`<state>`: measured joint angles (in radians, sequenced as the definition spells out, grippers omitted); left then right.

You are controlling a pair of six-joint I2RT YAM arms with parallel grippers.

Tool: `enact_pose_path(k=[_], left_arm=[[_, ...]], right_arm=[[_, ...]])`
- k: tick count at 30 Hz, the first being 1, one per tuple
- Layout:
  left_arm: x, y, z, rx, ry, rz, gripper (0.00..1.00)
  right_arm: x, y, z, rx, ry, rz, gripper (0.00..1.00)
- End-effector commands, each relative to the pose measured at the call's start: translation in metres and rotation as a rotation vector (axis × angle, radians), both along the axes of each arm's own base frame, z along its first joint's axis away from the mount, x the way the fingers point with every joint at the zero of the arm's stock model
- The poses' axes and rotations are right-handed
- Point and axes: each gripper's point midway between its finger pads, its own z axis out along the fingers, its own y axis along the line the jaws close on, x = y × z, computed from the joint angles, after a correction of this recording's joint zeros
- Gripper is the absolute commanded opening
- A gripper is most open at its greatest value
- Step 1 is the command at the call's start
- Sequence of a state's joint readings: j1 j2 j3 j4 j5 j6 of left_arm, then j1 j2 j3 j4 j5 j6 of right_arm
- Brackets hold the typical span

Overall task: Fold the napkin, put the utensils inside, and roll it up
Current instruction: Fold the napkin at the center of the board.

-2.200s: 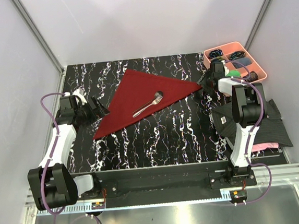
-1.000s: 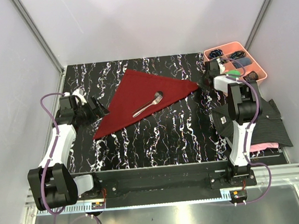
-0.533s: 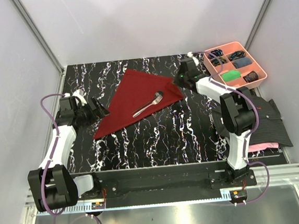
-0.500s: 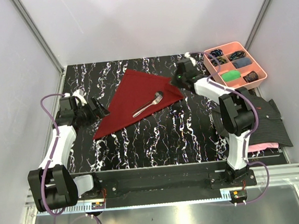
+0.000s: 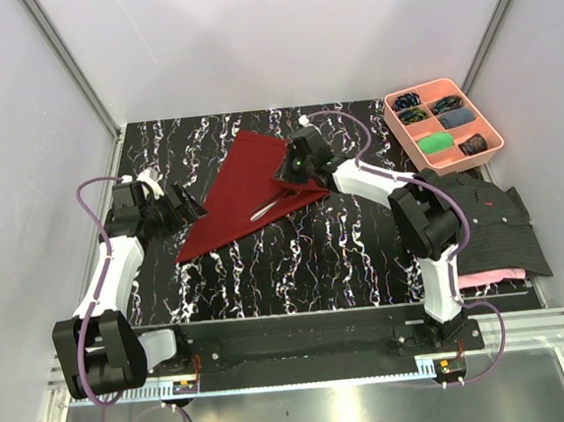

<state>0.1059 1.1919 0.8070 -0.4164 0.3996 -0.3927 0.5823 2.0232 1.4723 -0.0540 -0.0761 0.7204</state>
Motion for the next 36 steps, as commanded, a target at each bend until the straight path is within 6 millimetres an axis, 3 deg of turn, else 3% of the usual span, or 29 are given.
enact_pose_path(k=[1, 9, 18, 19, 22, 23, 27, 31, 32, 33, 34, 35, 36], left_arm=[[0.005, -0.004, 0.014, -0.024, -0.066, -0.02, 0.99], [0.003, -0.004, 0.014, -0.026, -0.066, -0.019, 0.99], [0.002, -0.003, 0.012, -0.021, -0.059, -0.012, 0.99], [0.002, -0.003, 0.011, -0.019, -0.056, -0.011, 0.99], [0.0, 0.0, 0.006, -0.011, -0.04, 0.009, 0.99], [0.0, 0.002, 0.003, -0.006, -0.031, 0.018, 0.99], [-0.001, 0.013, -0.002, 0.03, -0.02, 0.089, 0.99], [-0.005, 0.018, -0.013, 0.007, -0.005, 0.187, 0.99], [-0.001, 0.02, -0.01, -0.024, -0.033, 0.243, 0.99], [-0.003, 0.02, -0.014, -0.042, -0.035, 0.273, 0.99], [-0.012, 0.021, -0.029, -0.055, -0.013, 0.306, 0.99], [-0.011, 0.024, -0.032, -0.078, -0.017, 0.364, 0.99], [-0.013, 0.025, -0.038, -0.087, -0.007, 0.391, 0.99]], right_arm=[[-0.003, 0.038, 0.018, 0.067, -0.036, 0.065, 0.0], [-0.011, 0.072, 0.01, 0.085, -0.021, 0.115, 0.0], [-0.022, 0.084, 0.001, 0.06, -0.016, 0.16, 0.0], [-0.023, 0.084, 0.002, 0.057, -0.023, 0.164, 0.02], [-0.027, 0.088, 0.009, 0.036, -0.06, 0.19, 0.23], [-0.027, 0.088, 0.014, 0.025, -0.081, 0.203, 0.37], [-0.031, 0.089, 0.034, 0.009, -0.144, 0.246, 0.63], [-0.036, 0.082, 0.055, -0.001, -0.196, 0.269, 0.72], [-0.038, 0.078, 0.069, 0.001, -0.226, 0.269, 0.73], [-0.041, 0.072, 0.068, -0.008, -0.224, 0.267, 0.74], [-0.043, 0.067, 0.072, -0.01, -0.23, 0.261, 0.75], [-0.044, 0.059, 0.089, -0.006, -0.261, 0.248, 0.75], [-0.049, 0.05, 0.083, -0.022, -0.25, 0.245, 0.76]])
